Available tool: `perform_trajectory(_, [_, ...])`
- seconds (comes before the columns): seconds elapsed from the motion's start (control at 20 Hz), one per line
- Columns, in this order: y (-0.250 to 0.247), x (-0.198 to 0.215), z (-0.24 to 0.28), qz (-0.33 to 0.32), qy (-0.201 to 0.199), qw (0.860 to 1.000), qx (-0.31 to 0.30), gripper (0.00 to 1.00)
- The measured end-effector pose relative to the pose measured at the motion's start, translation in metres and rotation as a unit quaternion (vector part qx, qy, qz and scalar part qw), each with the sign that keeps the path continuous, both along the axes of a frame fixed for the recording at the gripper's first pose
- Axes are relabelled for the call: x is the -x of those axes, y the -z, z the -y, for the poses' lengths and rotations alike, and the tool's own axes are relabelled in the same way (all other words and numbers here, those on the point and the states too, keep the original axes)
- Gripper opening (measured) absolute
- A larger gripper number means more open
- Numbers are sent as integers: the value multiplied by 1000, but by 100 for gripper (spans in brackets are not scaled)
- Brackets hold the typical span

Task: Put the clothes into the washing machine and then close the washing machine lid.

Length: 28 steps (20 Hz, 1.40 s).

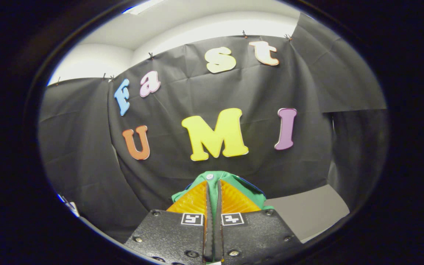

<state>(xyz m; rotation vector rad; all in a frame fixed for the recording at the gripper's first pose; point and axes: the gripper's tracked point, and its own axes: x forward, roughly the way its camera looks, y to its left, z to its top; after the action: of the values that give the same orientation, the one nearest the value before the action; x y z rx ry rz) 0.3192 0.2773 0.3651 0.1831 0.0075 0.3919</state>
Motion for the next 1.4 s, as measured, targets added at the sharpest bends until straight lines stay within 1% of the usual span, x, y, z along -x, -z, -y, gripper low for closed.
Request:
perform_trajectory(0.35, [8,-13,-68,-27,-42,999,1,5])
perform_trajectory(0.6, [39,-37,-114,-58,-75,995,21,5])
perform_trajectory(0.75, [64,-56,-134,-81,-85,993,34,5])
perform_trajectory(1.05, [127,-92,-157,-143,-90,984,56,5])
perform_trajectory(1.4, [197,-134,-173,-215,-81,971,72,5])
